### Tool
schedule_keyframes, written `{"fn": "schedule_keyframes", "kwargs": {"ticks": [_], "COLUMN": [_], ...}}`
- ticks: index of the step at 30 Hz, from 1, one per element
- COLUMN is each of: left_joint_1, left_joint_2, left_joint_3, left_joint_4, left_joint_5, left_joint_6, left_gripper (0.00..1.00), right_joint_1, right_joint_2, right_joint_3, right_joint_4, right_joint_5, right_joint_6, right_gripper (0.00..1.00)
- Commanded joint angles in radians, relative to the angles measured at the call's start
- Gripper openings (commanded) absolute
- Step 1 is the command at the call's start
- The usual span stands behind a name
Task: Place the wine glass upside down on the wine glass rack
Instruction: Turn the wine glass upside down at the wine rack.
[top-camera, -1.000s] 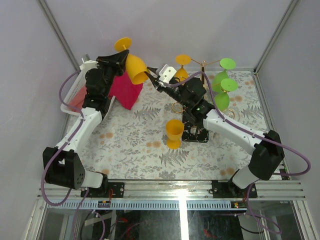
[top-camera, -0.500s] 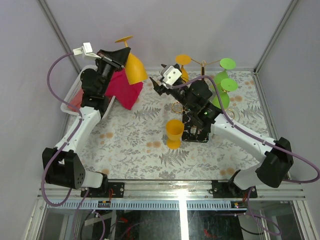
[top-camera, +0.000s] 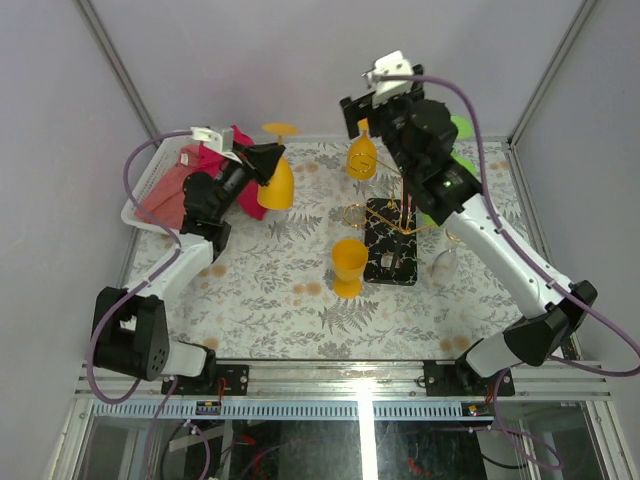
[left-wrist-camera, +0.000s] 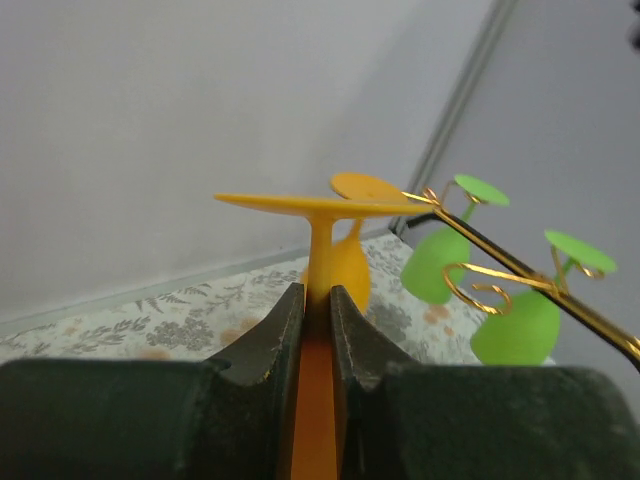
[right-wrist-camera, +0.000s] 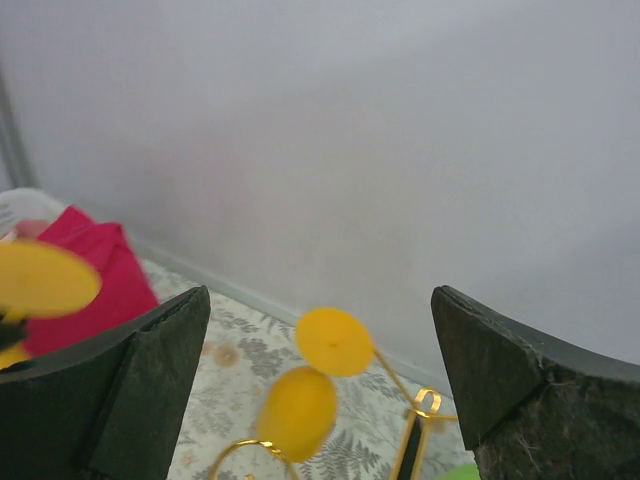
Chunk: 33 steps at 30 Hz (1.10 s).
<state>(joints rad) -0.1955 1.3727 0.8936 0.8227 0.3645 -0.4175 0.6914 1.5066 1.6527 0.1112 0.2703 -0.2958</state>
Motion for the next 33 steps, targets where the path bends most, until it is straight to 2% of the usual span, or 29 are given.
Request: {"fn": "schedule_keyframes", "kwargs": {"ticks": [1, 6, 8, 12, 19, 24, 33], "left_joint_1": [-0.075, -0.171, -0.196, -0.215, -0.272, -0.292, -0.318], "left_joint_2": [-0.021, 0.044, 0.070, 0.113, 0.185, 0.260, 0.349], "left_joint_3": [-0.033, -0.090, -0.097, -0.111, -0.087, -0.065, -0.006], "left_joint_4": [0.225, 0.421, 0.449, 0.536, 0.574, 0.662, 0.711], "left_joint_5": [0.080, 0.088, 0.091, 0.097, 0.096, 0.118, 0.139], "left_joint_6": [0.179, 0.251, 0.272, 0.235, 0.259, 0.210, 0.159], "left_gripper": [0.00, 0.00, 0.00, 0.00, 0.00, 0.00, 0.00], "right_joint_1": [-0.089, -0.135, -0.152, -0.173, -0.183, -0.184, -0.185], "right_joint_2": [-0.014, -0.053, -0.068, -0.092, -0.105, -0.103, -0.111], "right_joint_3": [0.092, 0.041, 0.022, 0.000, -0.040, -0.041, -0.055], "right_joint_4": [-0.124, -0.110, -0.111, -0.106, -0.109, -0.116, -0.111], "right_joint_5": [0.086, 0.124, 0.128, 0.131, 0.124, 0.123, 0.133], "right_joint_6": [0.121, 0.093, 0.095, 0.090, 0.080, 0.074, 0.063], "right_gripper": [0.99, 0.99, 0.99, 0.99, 0.99, 0.99, 0.99]}}
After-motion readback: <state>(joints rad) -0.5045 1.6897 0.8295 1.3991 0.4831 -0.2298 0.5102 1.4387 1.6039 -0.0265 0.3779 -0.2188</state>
